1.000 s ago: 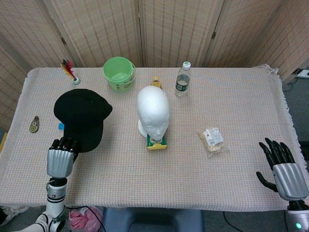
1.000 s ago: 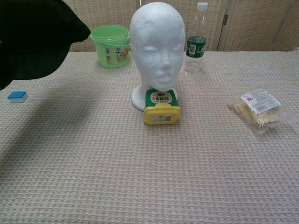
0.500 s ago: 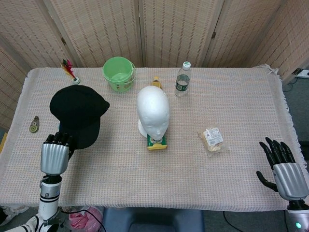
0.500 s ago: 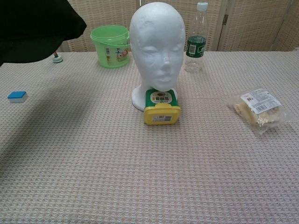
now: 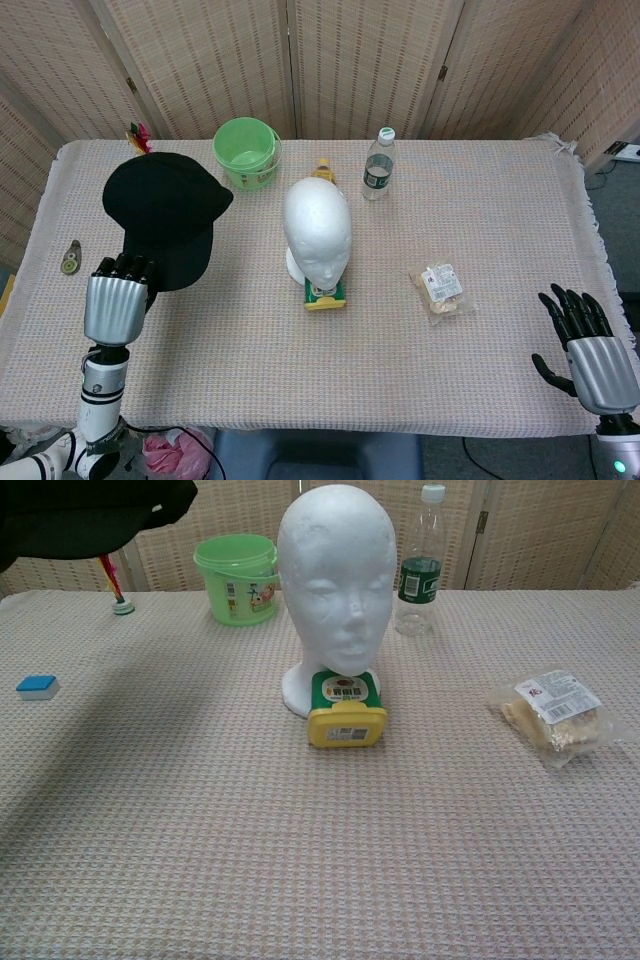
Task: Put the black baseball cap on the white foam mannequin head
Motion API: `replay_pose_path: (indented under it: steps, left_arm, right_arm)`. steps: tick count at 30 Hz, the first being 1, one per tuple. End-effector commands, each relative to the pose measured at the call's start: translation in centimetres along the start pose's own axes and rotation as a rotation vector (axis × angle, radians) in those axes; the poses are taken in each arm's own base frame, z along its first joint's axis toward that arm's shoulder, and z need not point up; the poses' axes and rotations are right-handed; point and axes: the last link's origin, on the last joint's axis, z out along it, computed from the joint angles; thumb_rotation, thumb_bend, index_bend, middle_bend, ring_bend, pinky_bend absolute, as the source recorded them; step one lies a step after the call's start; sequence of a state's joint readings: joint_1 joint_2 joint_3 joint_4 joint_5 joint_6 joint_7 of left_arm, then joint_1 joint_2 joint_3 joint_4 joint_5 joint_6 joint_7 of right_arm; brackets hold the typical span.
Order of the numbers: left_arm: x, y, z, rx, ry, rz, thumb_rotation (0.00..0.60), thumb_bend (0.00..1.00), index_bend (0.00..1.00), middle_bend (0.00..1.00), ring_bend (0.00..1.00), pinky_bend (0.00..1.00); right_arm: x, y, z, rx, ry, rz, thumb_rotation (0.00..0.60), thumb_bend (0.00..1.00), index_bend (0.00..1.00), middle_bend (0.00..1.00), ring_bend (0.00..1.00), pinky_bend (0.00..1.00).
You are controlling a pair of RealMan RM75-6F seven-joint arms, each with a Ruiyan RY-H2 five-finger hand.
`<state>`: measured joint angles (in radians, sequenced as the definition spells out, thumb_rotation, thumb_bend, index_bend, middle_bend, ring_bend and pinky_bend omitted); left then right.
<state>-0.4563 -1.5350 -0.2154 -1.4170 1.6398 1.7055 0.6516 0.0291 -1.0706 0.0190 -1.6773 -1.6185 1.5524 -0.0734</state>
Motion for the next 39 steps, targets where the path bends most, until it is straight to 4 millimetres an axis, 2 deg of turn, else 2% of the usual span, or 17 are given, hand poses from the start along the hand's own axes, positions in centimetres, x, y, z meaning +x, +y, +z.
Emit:
replay_pose_path:
  steps: [1,25,39]
  left_arm:
    - [0.3,0.2,0.5,-0.015,0.014,0.008,0.600,0.47,0.70,0.72,0.59,0.73]
    - [1.8,3.0,5.9,-0.087,0.075,0.032,0.600,0.47,0.70,0.72,0.59,0.73]
    - [1.8,7.2,7.3,-0.151,0.072,0.022,0.600,0.47,0.70,0.72,0.59,0.73]
  right_arm:
    - [0.0,0.0,-0.1,-0.002,0.002,0.001,0.600,0.23,0.00,0.00,0.00,0.00]
    - [0.1,0.5,0.6,-0.030,-0.005,0.005,0.600,0.23,0.00,0.00,0.00,0.00]
    - [1.7,1.3,0.6,-0.021,0.042,0.067,0.600,0.23,0.00,0.00,0.00,0.00]
